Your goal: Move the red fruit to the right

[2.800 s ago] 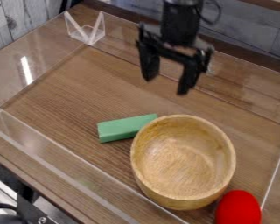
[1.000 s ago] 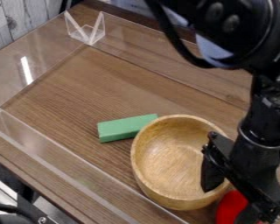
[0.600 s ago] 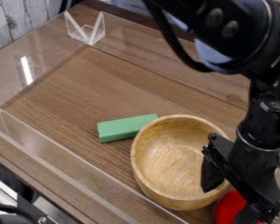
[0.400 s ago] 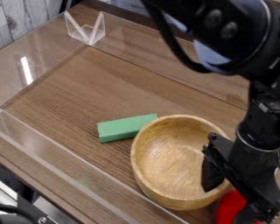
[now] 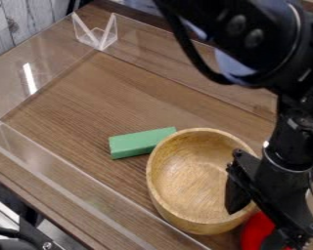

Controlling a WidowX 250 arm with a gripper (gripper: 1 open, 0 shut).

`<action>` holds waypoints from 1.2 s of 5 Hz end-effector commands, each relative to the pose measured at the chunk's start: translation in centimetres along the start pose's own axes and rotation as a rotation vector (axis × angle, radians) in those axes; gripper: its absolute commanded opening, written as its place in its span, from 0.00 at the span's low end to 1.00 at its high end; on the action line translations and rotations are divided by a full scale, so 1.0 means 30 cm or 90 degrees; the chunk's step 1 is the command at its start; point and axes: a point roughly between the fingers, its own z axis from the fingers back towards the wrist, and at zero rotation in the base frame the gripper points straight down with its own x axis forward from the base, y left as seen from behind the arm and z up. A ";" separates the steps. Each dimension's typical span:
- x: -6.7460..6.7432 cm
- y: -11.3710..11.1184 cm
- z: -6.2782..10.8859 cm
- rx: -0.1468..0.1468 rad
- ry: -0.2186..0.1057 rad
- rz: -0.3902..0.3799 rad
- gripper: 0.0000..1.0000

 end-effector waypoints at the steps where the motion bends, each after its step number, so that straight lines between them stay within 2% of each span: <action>1: 0.014 -0.002 0.038 0.004 -0.039 -0.005 1.00; 4: 0.020 -0.001 0.051 0.007 -0.069 -0.001 1.00; 5: 0.021 0.001 0.044 0.007 -0.069 0.002 0.00; 6: 0.022 0.003 0.039 0.006 -0.068 0.005 0.00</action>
